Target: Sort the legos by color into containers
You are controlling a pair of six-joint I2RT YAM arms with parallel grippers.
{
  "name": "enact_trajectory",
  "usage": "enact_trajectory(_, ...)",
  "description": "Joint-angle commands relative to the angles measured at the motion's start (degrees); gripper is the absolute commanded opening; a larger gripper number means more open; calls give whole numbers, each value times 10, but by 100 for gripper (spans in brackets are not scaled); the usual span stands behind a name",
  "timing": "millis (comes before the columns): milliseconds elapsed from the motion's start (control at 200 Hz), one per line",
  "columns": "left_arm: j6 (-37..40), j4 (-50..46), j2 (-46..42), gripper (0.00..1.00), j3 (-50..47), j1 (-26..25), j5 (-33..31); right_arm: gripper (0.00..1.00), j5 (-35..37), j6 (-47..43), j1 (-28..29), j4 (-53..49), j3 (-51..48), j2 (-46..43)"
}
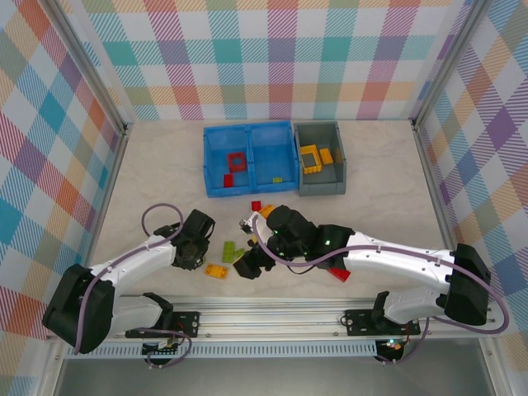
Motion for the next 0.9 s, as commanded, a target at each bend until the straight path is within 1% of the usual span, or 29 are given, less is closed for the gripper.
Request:
enact_trajectory(0, 23, -8, -32, 15, 21, 6, -23, 82, 43, 20, 4, 5, 0, -26)
enact_trajectory(50, 55, -24, -39, 12, 54, 6, -29, 82, 83, 28, 3, 0, -1, -43)
enact_trajectory(155, 142, -44, -25, 10, 156, -11, -31, 80, 212, 60, -3, -22, -3, -89)
enact_trajectory(225, 198, -60, 14, 9, 242, -34, -31, 80, 301, 92, -12, -44, 0, -116)
enact_trajectory(340, 285, -90, 112, 9, 397, -78, -38, 80, 361, 120, -41, -41, -9, -149)
enact_trajectory(420, 332, -101, 194, 9, 497, -99, -29, 80, 382, 143, -68, -56, -2, -156)
enact_trajectory(580, 388, -127, 372, 10, 680, -107, -6, 81, 383, 156, -103, -63, 10, -164)
enact_trajectory(650, 412, -140, 446, 11, 763, -109, -13, 81, 383, 156, -108, -65, 13, -167)
enact_trajectory(790, 450, -199, 584, 12, 930, -109, -43, 81, 380, 164, -113, -81, 11, -171)
enact_trajectory(850, 451, -220, 630, 13, 979, -106, -55, 81, 380, 169, -114, -86, 6, -177)
enact_trajectory(900, 448, -228, 658, 13, 1002, -102, -54, 81, 381, 171, -115, -87, 0, -183)
